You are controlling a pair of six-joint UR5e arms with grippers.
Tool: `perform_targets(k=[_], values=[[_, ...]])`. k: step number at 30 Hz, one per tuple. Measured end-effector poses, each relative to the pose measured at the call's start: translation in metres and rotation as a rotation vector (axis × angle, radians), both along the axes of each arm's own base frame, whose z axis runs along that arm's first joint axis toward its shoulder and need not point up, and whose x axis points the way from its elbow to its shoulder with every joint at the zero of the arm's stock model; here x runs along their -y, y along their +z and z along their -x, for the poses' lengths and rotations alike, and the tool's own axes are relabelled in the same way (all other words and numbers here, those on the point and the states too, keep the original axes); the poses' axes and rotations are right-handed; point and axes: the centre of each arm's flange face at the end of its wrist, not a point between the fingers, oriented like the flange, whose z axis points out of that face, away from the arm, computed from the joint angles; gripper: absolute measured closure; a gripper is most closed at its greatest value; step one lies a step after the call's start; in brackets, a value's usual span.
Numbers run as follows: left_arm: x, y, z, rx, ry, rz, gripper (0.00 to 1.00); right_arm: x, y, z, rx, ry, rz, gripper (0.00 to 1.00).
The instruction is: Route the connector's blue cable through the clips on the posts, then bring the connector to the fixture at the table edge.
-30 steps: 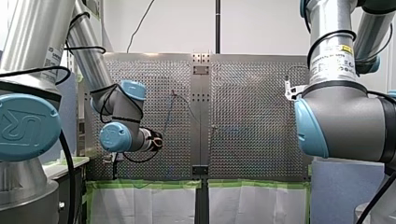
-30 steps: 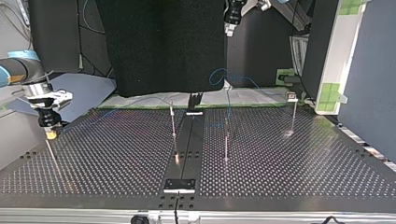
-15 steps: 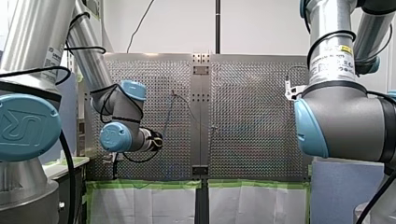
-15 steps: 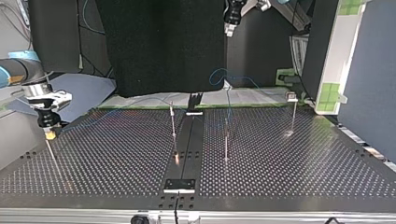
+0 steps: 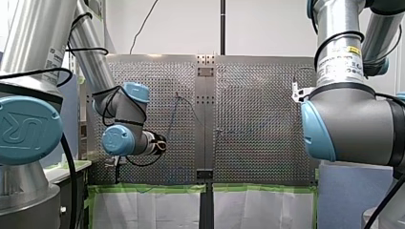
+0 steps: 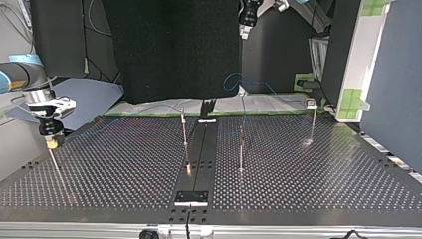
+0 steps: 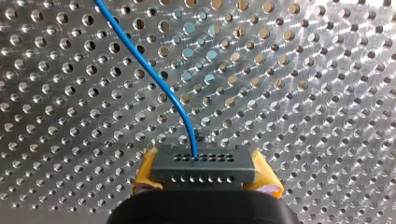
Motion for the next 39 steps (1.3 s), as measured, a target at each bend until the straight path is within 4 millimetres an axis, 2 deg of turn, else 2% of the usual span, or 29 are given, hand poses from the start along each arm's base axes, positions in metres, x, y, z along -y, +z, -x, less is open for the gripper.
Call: perform_targets(k=[1, 39], values=[[0.0000, 0.0000, 0.0000, 0.000, 0.000, 0.000, 0.00, 0.0002, -0.0001, 0.0000, 0.002, -0.001, 0.000, 0.00], [-0.0004, -0.0001, 0.0002, -0.002, 0.001, -0.002, 0.00, 0.0039, 0.0020, -0.0054, 0.007, -0.038, 0.016, 0.00]])
